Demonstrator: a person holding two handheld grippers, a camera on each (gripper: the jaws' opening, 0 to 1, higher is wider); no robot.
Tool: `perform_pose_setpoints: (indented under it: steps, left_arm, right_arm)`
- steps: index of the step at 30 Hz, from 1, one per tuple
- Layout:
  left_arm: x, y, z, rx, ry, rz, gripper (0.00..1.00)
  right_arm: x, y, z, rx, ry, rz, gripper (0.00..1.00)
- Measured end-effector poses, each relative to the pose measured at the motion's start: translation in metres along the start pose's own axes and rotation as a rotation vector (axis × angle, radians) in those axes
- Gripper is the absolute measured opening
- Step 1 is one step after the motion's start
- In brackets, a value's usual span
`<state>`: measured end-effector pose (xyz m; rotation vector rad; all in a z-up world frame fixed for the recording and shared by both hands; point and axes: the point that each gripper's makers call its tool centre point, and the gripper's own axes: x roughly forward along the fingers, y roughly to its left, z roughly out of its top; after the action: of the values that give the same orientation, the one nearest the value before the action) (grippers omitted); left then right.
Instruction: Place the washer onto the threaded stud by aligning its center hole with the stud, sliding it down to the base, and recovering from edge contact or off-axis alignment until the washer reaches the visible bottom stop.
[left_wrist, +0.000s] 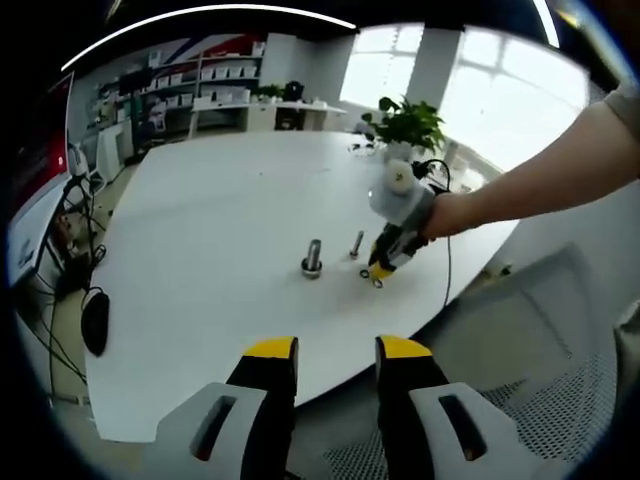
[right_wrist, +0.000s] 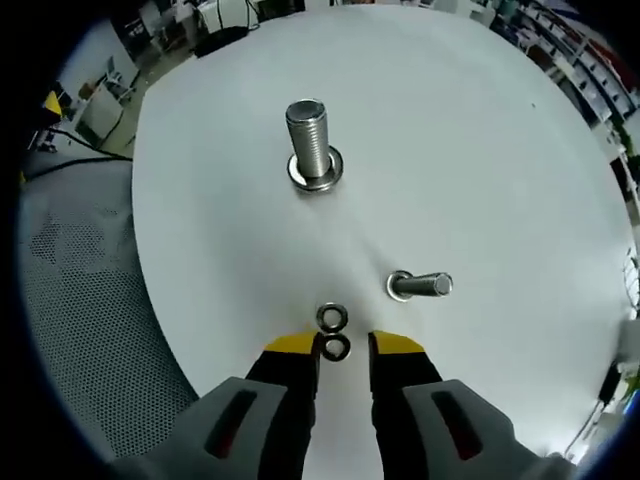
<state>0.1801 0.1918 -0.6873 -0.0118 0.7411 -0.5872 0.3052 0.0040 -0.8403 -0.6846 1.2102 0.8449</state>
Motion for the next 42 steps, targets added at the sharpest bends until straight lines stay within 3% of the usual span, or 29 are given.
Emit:
perform_pose_setpoints:
  steps: [7,16,18,29,36,42]
  left_arm:
    - [0.002,-0.002,-0.001,0.010,0.007,-0.014,0.29]
    - [0.002,-0.004,-0.002,0.011,0.012,-0.023,0.28]
    - [0.001,-0.005,-0.001,0.013,0.010,-0.025,0.28]
    - [0.001,-0.005,0.000,0.009,0.000,-0.027,0.28]
    - [0.001,-0.004,0.001,0.007,-0.002,-0.023,0.28]
    - [0.001,-0.004,0.001,0.005,-0.004,-0.024,0.27]
  right_arm:
    - [-0.002,-0.005,-0.011,-0.011,0.008,0.007,0.20]
    - [-0.002,-0.006,-0.011,-0.050,0.004,0.012,0.18]
    - [-0.001,-0.006,-0.010,-0.088,0.019,0.011,0.18]
    - [0.001,-0.005,-0.008,-0.114,0.084,-0.001,0.16]
    - [0.001,-0.004,-0.007,-0.075,0.177,-0.060,0.16]
    - [0.001,-0.006,-0.009,-0.027,0.209,-0.068,0.15]
